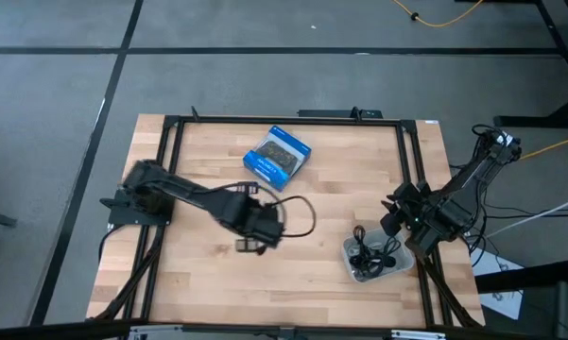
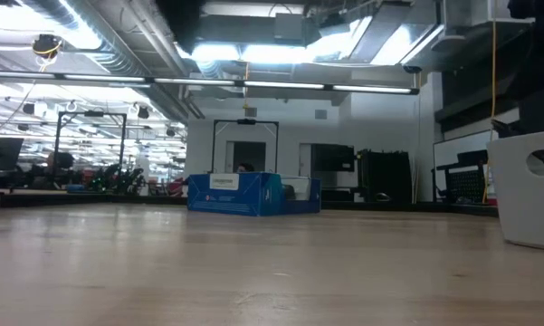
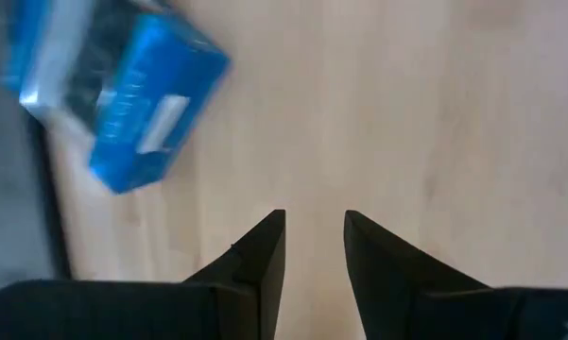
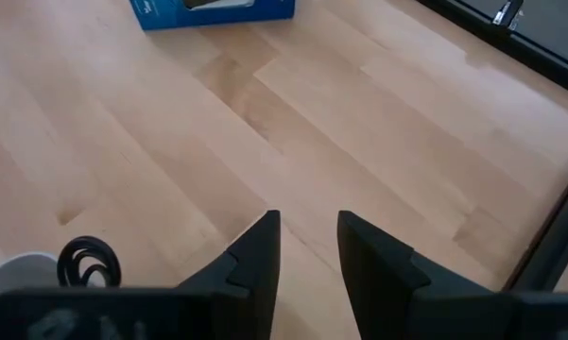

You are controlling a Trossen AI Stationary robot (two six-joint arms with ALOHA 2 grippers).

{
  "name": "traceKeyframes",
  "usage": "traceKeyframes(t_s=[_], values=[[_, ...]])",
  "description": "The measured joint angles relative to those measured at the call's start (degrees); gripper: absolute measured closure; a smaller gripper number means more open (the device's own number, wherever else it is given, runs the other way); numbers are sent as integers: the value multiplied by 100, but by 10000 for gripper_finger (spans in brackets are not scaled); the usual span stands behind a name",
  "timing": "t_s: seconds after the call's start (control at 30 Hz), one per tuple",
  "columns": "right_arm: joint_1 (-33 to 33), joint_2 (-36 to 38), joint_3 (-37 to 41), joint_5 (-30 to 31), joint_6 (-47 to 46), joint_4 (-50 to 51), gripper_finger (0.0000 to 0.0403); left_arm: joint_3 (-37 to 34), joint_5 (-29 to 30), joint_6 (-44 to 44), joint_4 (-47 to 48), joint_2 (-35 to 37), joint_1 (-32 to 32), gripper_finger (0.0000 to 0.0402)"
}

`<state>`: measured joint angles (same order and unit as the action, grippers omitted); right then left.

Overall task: Pick and place USB-C Cables
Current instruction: Put the black charger cable into the gray bin

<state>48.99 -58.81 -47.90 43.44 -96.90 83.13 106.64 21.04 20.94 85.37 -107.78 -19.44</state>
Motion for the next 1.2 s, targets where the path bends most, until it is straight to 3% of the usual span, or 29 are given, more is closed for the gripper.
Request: traceKeyframes(t_s=[0.13,0.3,0.47,0.6,0.7,1.0,1.2], values=[[-1,-10,0,2,-5,-42,291,-1376,-90,490,-67,923,-159,298],[-1,-52,4,45,-7,-129,291,-2917,32,863,-937,2105,-79,298],[0,-89,4,111,-7,-302,291,-4248,23,-38,-2859,3243,56,298],[-1,-89,4,322,-7,-457,291,-5305,-397,-1099,-4588,4147,249,298],[-2,-94,4,568,-7,-573,291,-6187,-717,-1380,-5673,4883,443,298],[-4,-107,7,715,-7,-562,291,-8630,-969,-1842,-8020,6865,810,298],[-4,-108,7,798,-7,-559,291,-9589,-1339,-2149,-8671,7984,1016,298]])
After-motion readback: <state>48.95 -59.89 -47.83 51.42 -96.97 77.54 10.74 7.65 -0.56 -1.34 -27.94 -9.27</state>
